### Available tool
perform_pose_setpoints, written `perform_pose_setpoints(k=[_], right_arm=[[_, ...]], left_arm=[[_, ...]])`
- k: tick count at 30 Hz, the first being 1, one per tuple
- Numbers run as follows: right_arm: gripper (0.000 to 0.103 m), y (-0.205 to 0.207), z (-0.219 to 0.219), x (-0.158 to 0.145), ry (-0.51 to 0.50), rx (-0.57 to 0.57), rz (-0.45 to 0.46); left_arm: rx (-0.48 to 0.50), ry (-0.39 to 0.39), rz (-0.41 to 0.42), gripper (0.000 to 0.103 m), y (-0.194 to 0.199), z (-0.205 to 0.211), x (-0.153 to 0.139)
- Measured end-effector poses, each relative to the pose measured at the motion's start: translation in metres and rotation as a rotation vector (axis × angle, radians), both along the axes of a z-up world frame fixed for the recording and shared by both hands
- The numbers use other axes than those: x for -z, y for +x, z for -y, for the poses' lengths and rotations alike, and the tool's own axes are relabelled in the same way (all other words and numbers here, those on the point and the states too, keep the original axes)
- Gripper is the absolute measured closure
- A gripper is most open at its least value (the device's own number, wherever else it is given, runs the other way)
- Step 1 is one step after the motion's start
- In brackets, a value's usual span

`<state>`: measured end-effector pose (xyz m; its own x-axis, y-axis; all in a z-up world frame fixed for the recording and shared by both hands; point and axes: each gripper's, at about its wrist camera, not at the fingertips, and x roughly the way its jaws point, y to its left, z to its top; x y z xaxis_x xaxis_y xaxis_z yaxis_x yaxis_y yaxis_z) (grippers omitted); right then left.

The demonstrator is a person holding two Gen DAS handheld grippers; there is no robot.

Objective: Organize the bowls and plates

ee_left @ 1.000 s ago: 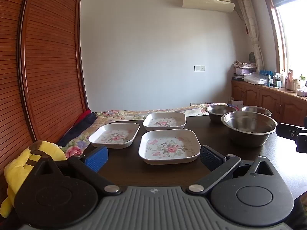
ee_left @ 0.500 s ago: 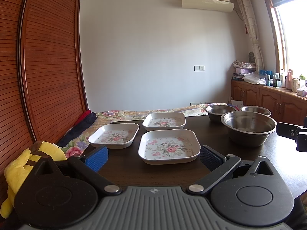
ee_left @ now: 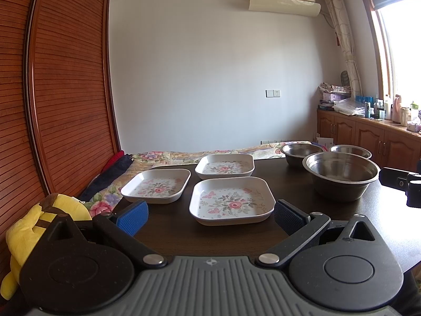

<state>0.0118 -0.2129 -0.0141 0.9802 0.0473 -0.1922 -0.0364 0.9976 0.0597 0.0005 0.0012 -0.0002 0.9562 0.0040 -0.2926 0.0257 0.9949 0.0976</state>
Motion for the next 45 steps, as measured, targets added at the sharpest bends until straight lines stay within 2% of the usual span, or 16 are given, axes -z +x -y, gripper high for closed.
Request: perform_pose_setpoints(k=[36, 45], right_arm=[[0.000, -0.001, 0.001, -0.003, -0.002, 0.000, 0.001], [0.000, 0.002, 0.000, 0.003, 0.001, -0.013, -0.017]], left_arm=[[0.002, 0.002, -0.008, 0.000, 0.000, 0.003, 0.000], [0.001, 0.000, -0.034, 0.000, 0.005, 0.003, 0.010]])
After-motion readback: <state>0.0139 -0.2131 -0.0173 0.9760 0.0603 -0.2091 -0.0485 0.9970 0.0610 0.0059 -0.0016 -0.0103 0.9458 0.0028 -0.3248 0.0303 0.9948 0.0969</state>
